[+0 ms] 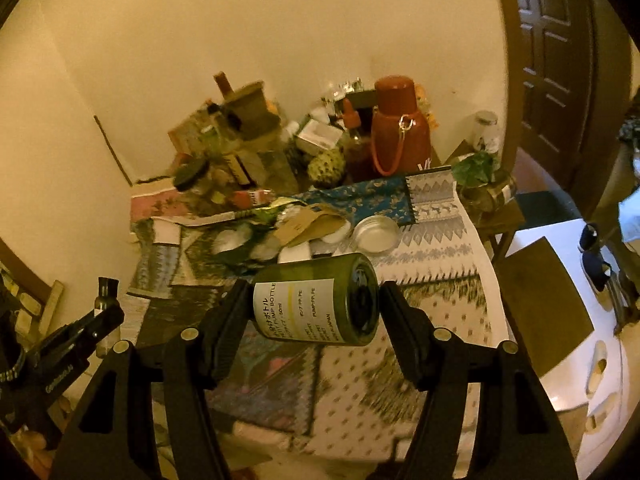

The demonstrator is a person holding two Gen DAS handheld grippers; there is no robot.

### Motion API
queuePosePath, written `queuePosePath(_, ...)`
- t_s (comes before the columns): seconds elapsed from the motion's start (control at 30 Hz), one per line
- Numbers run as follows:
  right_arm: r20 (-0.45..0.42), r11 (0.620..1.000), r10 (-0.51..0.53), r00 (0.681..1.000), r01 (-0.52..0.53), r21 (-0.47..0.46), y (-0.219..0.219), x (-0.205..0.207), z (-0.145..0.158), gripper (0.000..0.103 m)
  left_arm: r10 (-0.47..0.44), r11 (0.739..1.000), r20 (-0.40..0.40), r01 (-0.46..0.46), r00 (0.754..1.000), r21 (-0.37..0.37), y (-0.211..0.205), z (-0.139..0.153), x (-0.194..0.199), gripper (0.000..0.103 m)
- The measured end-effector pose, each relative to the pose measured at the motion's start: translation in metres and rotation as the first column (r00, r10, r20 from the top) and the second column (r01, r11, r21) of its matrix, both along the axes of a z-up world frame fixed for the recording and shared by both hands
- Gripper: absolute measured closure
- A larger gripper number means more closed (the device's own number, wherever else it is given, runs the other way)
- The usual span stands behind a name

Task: Collect trash
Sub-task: 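Carry the bottle down to the white floor bin with the right gripper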

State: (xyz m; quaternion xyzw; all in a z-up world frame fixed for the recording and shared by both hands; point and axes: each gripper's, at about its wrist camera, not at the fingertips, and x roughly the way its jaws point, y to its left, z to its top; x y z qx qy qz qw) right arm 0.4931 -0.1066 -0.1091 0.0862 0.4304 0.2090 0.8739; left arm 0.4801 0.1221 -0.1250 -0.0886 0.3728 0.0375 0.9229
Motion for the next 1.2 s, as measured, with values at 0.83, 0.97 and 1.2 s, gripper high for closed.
queuePosePath(0.83,-0.022,0.993,-0.109,0.994,0.107,-0.054,0.012,-0.228,-0.003,0.041,-0.191,0.981,-0.019,0.190,0.981,-0.038,-0.006,-0.019,-0.201,0.076)
queuePosePath(0.97,-0.073,0.993,-0.095,0.993,0.088,-0.082,0.009,-0.233,-0.031,0.041,-0.183,0.982,-0.087,0.178,0.979,-0.060,-0.011,-0.052,-0.201,0.076)
queuePosePath(1.2,-0.193,0.993,-0.045,0.980,0.022,-0.116,0.006,-0.228,-0.108,0.041,-0.148,0.987,-0.220,0.129,0.964,-0.099,-0.019,-0.134,-0.192,0.076)
